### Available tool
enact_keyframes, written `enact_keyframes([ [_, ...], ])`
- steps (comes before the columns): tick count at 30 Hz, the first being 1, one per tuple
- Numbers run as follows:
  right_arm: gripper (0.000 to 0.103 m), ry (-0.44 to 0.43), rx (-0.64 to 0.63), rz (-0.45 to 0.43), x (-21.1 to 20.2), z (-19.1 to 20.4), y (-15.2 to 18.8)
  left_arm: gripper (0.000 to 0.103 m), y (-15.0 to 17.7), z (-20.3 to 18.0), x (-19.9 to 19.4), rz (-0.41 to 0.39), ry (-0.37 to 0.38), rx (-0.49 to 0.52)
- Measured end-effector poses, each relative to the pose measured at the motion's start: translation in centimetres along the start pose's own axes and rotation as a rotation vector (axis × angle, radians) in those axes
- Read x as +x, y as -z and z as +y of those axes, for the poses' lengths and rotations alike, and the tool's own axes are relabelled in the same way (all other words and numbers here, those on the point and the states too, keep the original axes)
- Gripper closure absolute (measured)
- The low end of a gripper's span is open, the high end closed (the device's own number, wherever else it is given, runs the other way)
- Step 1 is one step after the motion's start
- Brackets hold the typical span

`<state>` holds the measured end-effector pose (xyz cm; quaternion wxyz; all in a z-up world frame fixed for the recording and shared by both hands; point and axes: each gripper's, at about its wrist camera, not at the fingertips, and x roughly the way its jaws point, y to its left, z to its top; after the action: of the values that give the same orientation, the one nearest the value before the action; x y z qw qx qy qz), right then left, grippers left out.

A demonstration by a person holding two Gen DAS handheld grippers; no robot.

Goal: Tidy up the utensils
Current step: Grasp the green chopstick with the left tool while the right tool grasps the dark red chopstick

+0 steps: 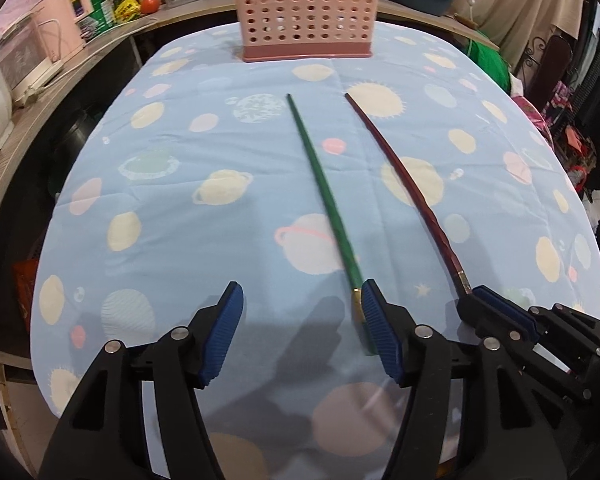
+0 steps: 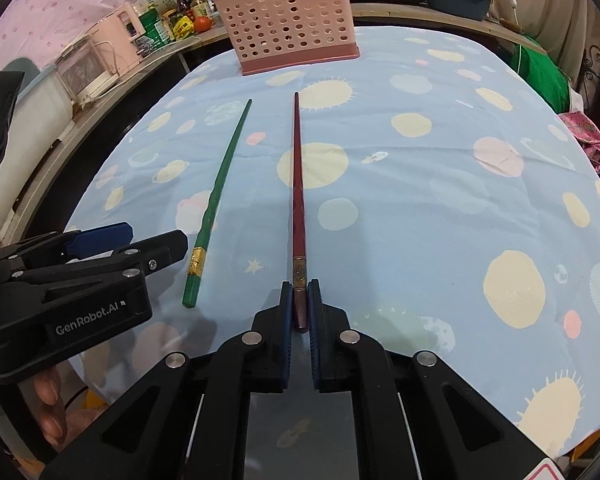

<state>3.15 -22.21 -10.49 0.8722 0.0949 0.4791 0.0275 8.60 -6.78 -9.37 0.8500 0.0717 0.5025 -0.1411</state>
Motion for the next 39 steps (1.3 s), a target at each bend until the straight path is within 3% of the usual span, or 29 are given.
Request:
enact_keyframes([
  [8,0.096,-0.003,0.025,-0.004,-0.3,-0.9,0.3,0.045,0.5,-0.9,1.2,0.033,0.032,0.008],
  [13,0.096,-0.003,0.026,-0.005,-0.4,-0.9,0.4,0.052,0.6,-1.0,1.1,0.027,0.022,0.015],
  [23,0.096,-0.001,0.024,-0.005,-0.4,-0.9,0.4,0.094,0.8,-0.8,0.7,0.024,0.044,0.014],
  [39,0.096,-0.019,0.020,-0.026,-1.6,-0.1,-0.1,0.096,0.3,-0.2,-0.9,-0.007,0.051,-0.010],
])
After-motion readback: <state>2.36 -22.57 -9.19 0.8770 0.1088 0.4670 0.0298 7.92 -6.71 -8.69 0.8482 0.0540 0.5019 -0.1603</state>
